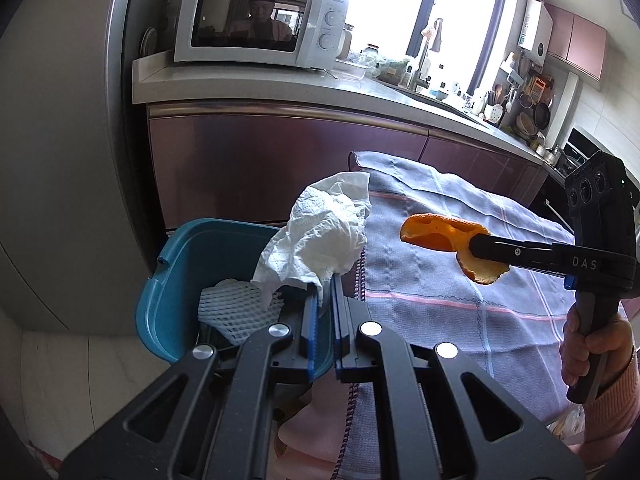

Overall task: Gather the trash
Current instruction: 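Carry the tissue and orange peel over the teal bin with both tools, then open both tools to drop the tissue and peel into the bin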

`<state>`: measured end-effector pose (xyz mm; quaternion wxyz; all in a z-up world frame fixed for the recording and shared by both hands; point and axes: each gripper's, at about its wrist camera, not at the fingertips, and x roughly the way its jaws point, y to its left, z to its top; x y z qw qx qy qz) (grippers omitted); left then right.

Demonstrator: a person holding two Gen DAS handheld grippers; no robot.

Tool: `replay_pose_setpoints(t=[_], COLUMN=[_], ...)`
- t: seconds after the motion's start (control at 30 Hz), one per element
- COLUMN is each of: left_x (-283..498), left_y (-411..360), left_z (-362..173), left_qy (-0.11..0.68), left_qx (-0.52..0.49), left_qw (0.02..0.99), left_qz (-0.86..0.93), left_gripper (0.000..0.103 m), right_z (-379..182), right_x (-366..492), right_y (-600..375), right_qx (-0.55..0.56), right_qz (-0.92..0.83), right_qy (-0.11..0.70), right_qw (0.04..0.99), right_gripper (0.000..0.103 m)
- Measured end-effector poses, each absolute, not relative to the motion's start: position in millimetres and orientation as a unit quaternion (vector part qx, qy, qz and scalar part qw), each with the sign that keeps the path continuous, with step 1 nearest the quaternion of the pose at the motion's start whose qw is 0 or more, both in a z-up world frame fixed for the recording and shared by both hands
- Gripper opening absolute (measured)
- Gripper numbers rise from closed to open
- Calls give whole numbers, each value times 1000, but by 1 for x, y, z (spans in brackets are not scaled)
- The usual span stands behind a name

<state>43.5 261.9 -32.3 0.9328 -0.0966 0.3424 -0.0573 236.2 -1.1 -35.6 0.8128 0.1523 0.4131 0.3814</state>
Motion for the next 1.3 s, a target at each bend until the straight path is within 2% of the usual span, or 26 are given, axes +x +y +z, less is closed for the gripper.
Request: replay_pose_setpoints(t=[1.3], left_x=[77], left_y=[293], left_z=[-73], left_qy=[383], left_qx=[-120], left_qw=[916], left_qz=[-2], left_gripper=[8], right_z=[-60], right_x=[269], right_y=[80], right_qx=[90], right_qz=[388], right_qy=[458], right_qw=[794], right_gripper=[4])
